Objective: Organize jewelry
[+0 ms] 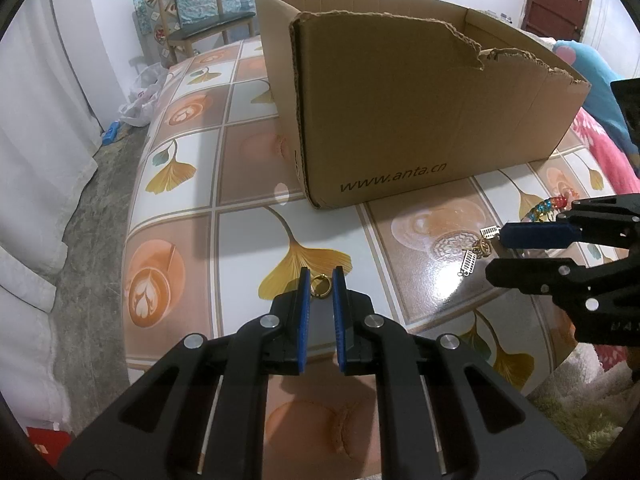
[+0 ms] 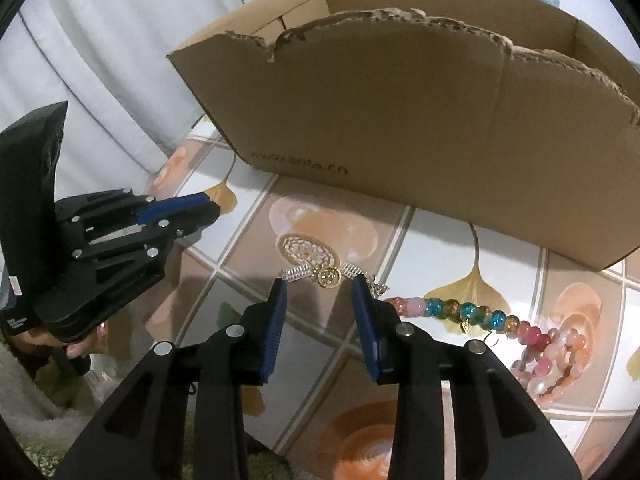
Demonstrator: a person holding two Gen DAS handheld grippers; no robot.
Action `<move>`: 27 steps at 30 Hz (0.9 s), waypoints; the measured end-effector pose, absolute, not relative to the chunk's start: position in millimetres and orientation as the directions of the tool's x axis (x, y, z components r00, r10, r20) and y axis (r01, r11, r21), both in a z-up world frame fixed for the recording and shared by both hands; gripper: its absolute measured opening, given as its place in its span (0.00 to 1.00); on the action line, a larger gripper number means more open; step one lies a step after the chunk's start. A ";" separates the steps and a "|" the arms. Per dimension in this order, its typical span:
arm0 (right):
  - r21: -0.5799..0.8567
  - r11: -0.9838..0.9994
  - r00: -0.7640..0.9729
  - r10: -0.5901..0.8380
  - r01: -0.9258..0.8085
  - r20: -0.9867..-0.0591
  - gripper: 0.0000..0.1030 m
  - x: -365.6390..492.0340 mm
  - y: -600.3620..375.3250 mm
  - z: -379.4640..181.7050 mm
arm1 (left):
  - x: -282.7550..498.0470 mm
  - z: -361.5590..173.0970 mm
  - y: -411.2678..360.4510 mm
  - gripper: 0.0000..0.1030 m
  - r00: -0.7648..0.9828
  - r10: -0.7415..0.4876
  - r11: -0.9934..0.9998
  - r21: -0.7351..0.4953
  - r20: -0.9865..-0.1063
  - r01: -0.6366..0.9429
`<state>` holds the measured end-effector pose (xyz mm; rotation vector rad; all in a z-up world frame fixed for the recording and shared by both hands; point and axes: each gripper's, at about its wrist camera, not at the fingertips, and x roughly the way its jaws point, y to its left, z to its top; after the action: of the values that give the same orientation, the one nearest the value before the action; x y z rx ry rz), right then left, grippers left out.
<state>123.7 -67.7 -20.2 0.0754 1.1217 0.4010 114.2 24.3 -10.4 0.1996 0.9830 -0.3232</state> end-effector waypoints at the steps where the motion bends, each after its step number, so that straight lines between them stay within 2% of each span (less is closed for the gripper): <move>1: 0.254 0.927 0.373 0.347 -0.276 -0.860 0.29 124.7 -67.0 -20.7 | 114.5 -10.3 24.2 0.10 0.512 -0.178 0.934 0.020 -0.840 0.356; 8: 0.231 0.926 0.378 0.336 -0.298 -0.862 0.20 130.4 -60.4 -24.2 | 114.3 -10.7 24.5 0.10 0.512 -0.177 0.934 0.021 -0.840 0.356; 14: 0.214 0.925 0.382 0.330 -0.315 -0.863 0.19 131.2 -57.0 -24.6 | 114.4 -10.7 24.3 0.10 0.513 -0.177 0.934 0.022 -0.840 0.357; 17: 0.186 0.927 0.387 0.310 -0.325 -0.868 0.11 131.1 -53.8 -25.6 | 114.5 -10.7 24.2 0.10 0.512 -0.177 0.934 0.021 -0.840 0.356; 27: 0.211 0.922 0.388 0.333 -0.324 -0.860 0.09 127.4 -57.9 -24.7 | 114.5 -10.6 24.2 0.10 0.512 -0.176 0.934 0.022 -0.841 0.357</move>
<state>127.4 -57.9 -24.7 0.0086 1.0958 0.4179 114.5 24.2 -10.6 0.2020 0.9833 -0.3234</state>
